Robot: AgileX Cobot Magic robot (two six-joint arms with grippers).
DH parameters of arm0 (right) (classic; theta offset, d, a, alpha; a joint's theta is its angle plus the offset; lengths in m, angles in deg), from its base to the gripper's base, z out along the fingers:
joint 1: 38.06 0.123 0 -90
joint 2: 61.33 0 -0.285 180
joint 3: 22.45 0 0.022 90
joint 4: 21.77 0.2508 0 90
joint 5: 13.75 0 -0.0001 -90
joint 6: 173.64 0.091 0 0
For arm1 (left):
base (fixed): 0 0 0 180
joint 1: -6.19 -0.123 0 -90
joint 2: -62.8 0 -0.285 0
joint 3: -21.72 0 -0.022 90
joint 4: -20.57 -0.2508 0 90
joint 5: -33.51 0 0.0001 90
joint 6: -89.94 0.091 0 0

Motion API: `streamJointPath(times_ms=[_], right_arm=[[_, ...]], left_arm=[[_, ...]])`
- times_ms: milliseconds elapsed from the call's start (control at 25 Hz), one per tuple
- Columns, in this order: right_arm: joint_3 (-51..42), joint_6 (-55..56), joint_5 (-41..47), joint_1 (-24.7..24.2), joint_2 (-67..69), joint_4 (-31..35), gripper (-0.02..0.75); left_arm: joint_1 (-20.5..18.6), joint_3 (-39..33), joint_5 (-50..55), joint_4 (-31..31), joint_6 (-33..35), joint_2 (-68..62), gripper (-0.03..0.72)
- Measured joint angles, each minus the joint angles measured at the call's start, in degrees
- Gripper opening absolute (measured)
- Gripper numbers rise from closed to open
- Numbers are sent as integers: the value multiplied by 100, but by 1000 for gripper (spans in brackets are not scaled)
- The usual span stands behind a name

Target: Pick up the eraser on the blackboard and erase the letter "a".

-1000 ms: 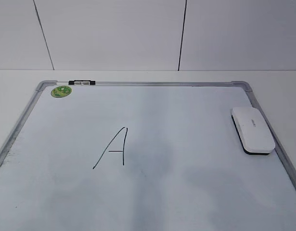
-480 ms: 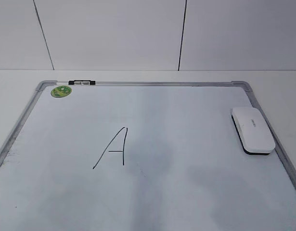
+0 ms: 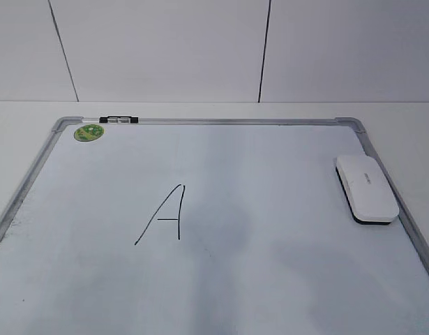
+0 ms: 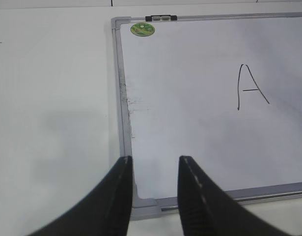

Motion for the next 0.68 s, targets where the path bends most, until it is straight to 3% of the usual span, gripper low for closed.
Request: streamJointPath(times_ms=[680], right_arm=[[0,0,0,0,0,-10,593]], left_arm=[[0,0,0,0,0,0,235]])
